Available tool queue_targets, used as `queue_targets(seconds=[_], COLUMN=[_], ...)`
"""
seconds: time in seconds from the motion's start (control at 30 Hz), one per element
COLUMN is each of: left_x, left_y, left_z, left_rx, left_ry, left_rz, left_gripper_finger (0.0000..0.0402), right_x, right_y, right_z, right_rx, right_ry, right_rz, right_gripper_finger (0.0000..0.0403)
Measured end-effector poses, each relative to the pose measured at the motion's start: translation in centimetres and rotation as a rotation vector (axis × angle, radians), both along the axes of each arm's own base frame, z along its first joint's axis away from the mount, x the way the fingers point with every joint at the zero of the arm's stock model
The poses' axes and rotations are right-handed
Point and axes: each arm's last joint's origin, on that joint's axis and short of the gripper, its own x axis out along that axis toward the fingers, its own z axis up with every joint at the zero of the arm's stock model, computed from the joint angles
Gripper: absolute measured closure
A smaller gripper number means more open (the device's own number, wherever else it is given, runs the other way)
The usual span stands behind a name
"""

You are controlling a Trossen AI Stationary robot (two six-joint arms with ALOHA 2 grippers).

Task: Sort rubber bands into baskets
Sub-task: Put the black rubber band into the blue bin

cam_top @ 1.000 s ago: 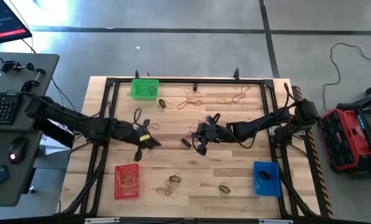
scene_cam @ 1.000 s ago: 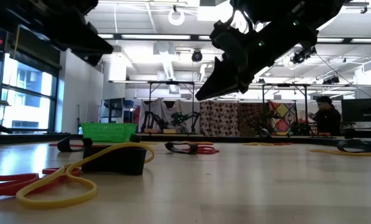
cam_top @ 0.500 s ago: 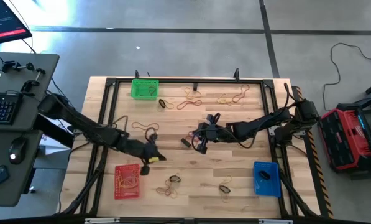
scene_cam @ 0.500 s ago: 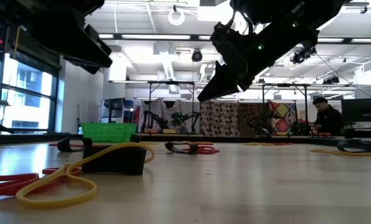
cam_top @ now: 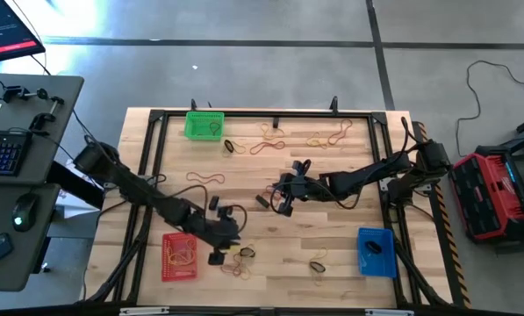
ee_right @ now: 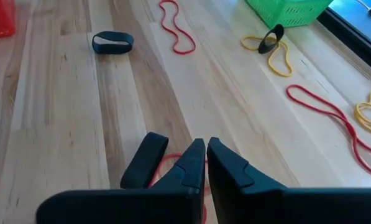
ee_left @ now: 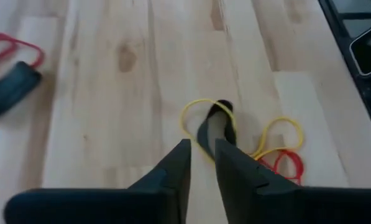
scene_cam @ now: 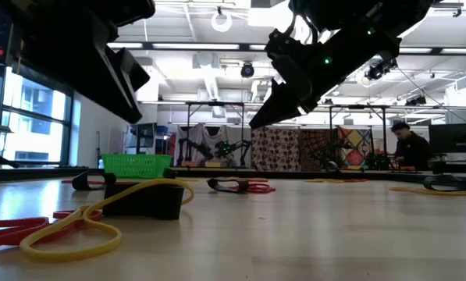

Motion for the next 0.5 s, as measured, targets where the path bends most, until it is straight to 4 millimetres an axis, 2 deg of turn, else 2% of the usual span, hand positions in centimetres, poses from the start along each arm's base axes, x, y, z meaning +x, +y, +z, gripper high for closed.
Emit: queue_targets(seconds=[0.17, 0.33, 0.5], left_x=[0.6, 1.1, 1.5], left_y=[-1.4, -2.4, -2.6], left_z=[-1.1, -3.2, -4.2], left_rx=[-0.034, -0.073, -0.091], left_ry=[0.039, 0.123, 0.153], left_rz=[0.016, 0.069, 0.099], left_gripper_finger=[0.0308, 0.0304, 0.0304], right_x=[0.0, 0.0, -0.1], right_y=[0.0, 0.0, 0.0], right_z=[0.0, -0.1, -0.1], right_rx=[0.005, 0.031, 0.034], right_ry=[0.000, -0.002, 0.001], right_rz=[-0.003, -0.022, -0.021], right_gripper_finger=[0.0395, 0.0395, 0.0395])
